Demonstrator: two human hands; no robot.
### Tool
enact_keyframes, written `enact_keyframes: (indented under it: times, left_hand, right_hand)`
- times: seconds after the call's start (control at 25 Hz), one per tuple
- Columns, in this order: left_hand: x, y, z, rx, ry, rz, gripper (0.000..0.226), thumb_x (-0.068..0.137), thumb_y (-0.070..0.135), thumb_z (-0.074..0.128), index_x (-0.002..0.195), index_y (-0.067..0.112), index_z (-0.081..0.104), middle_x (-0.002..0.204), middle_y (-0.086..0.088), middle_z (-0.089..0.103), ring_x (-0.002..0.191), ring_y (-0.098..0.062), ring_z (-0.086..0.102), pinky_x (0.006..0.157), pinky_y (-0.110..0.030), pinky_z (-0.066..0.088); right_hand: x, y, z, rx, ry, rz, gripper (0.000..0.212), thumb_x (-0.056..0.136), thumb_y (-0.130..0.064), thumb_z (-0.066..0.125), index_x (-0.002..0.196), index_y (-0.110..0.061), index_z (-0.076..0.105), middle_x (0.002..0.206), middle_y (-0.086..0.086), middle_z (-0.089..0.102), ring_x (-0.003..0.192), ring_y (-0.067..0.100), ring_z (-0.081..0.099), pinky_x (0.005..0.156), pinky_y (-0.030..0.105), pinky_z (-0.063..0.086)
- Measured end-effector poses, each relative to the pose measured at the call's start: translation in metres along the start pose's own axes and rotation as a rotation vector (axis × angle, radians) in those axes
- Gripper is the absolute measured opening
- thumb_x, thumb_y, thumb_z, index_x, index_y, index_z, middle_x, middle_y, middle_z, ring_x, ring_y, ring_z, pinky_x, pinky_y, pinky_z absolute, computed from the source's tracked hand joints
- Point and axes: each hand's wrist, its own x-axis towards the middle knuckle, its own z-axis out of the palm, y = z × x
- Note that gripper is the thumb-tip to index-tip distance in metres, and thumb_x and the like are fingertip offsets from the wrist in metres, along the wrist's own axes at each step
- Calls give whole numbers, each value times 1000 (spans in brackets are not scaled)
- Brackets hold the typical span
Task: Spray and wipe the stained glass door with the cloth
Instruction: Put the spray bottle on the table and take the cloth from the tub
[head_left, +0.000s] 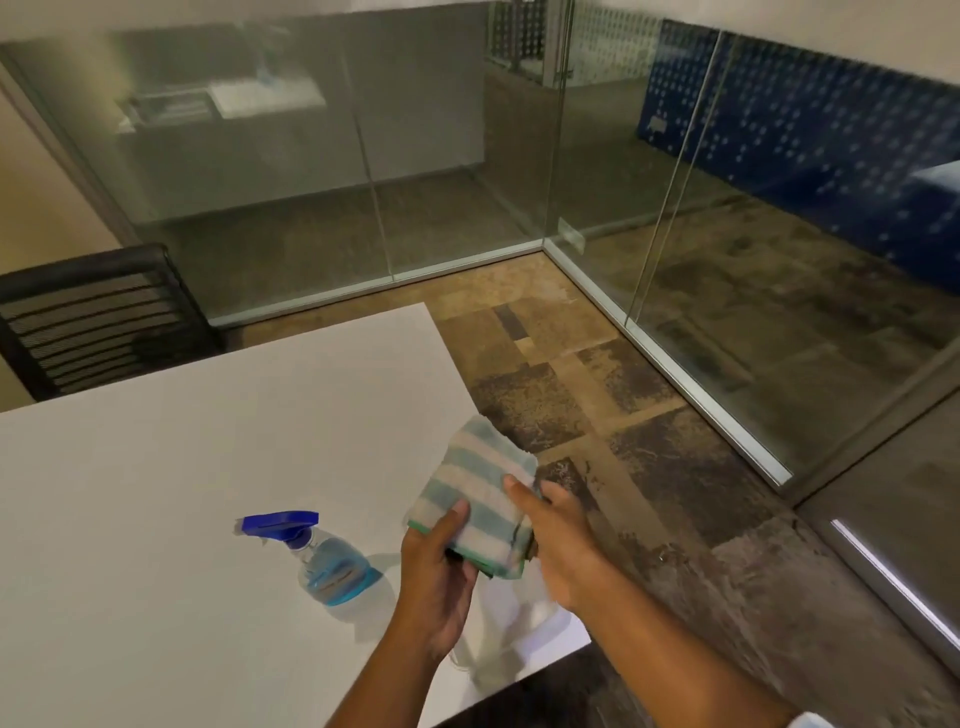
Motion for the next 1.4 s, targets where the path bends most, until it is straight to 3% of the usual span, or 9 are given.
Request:
enact_keyframes:
  times: [0.24, 0.36, 0.52, 0.64, 0.72, 0.92, 1.08, 1.2, 1.4]
  left_hand:
    - [9, 5, 0, 264, 93, 5, 62, 94, 47, 81, 136, 4, 65, 135, -15, 74, 132, -42, 69, 113, -63, 57]
    - [18, 19, 16, 266, -90, -36, 64, 101, 51, 64, 151, 10, 59, 149, -18, 68, 142, -45, 60, 123, -70, 44]
    - [25, 17, 54, 303, -326, -132, 56, 106, 38, 65, 157, 17, 55, 149, -21, 67, 137, -47, 65, 115, -73, 51]
    - [27, -8, 89, 334, -336, -167, 49, 105, 27, 71, 152, 17, 60, 142, -19, 73, 129, -44, 72, 106, -64, 60]
    - [26, -31, 118, 346, -337, -184, 47, 102, 23, 71, 148, 13, 63, 140, -20, 75, 128, -43, 73, 107, -62, 61]
    - [7, -91, 211, 355, -465, -214, 41, 97, 27, 73, 135, 15, 76, 133, -17, 79, 117, -26, 80, 87, -35, 67]
    - [-18, -124, 297, 335, -724, -330, 66, 107, 66, 48, 151, 19, 64, 155, -16, 65, 145, -31, 62, 114, -44, 58]
    - [-26, -155, 360, 419, -945, -348, 81, 108, 75, 26, 159, 20, 55, 162, -18, 58, 153, -33, 54, 128, -55, 44]
    - [-42, -223, 464, 812, -825, -18, 75, 97, 83, 37, 129, 29, 78, 128, -5, 82, 107, -23, 78, 96, -55, 64]
  right_hand:
    - [3, -39, -22, -59, 32, -269, 45, 91, -7, 82, 122, -35, 65, 126, 6, 73, 115, 28, 72, 97, 55, 63]
    - [6, -57, -43, -183, -73, -323, 51, 89, -5, 83, 125, -36, 65, 127, 3, 74, 117, 28, 72, 100, 55, 62]
    - [7, -71, -74, -277, -140, -355, 44, 90, -9, 83, 117, -39, 66, 123, -2, 74, 113, 25, 74, 93, 42, 66]
    - [5, -73, -102, -555, 171, -580, 46, 93, -17, 80, 131, -33, 59, 131, -13, 62, 122, 18, 64, 91, 22, 57]
    - [-3, -72, -129, -723, 384, -751, 60, 95, -27, 76, 149, -28, 50, 147, -5, 50, 133, 18, 53, 107, 36, 50]
    - [-27, -75, -201, -975, 391, -826, 69, 101, -74, 34, 163, -46, 19, 174, -11, 13, 161, 15, 19, 118, 60, 35]
    - [-43, -103, -285, -808, 486, -905, 88, 94, -82, 40, 167, -43, 11, 178, -8, 12, 163, 12, 14, 125, 42, 31]
    - [-56, -127, -350, -605, 597, -965, 82, 93, -60, 61, 164, -38, 27, 169, -7, 33, 156, 7, 34, 123, 33, 37]
    - [-78, -165, -450, -209, 771, -956, 73, 86, -45, 67, 155, -36, 45, 150, -11, 57, 132, 2, 58, 113, 40, 50]
